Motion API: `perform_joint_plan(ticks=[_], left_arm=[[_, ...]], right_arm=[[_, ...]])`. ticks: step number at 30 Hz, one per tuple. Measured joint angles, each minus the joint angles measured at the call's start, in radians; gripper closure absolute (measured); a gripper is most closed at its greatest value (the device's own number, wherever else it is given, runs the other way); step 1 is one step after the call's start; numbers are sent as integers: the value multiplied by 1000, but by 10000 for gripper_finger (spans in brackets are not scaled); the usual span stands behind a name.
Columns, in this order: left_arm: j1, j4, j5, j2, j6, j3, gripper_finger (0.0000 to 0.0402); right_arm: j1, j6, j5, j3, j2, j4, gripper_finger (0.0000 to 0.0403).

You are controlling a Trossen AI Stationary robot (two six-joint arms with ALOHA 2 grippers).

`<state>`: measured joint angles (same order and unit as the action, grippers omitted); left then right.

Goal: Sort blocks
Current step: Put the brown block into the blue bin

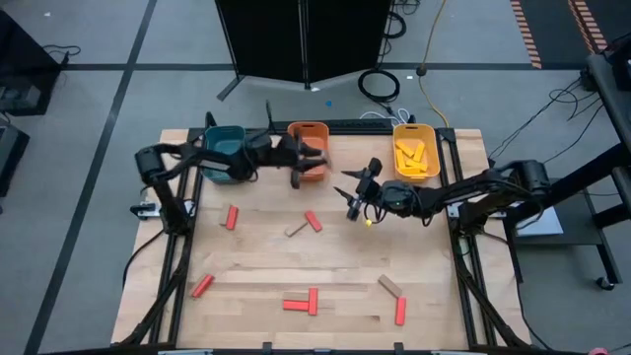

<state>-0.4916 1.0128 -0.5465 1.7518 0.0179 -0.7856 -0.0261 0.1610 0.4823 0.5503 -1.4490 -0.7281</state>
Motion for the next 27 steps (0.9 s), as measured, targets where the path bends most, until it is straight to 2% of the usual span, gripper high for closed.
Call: perform_joint_plan(ticks=[3,5,8,11,14,19,22,27], left_arm=[[-58,-259,52,-115,-16,0,310],[-97,-501,123,-225,-53,0,309],[-129,-862,315,-411,-74,0,309],[-146,-1158,545,-565,34,-1,309],[-160,-1382,645,-662,142,-1,309],[-182,-1629,809,-701,246,-1,308],[-206,-1740,828,-686,286,-1,308],[-255,-1854,814,-633,291,-1,308]], right_arm=[[-1,42,17,0,4,31,138],[-2,41,15,0,3,57,129],[-17,38,17,0,3,66,125],[-43,61,13,0,3,49,129],[-72,110,8,0,3,12,133],[-123,142,-52,0,3,-45,135],[-145,142,-115,0,3,-47,135],[-170,141,-148,0,3,-39,135]])
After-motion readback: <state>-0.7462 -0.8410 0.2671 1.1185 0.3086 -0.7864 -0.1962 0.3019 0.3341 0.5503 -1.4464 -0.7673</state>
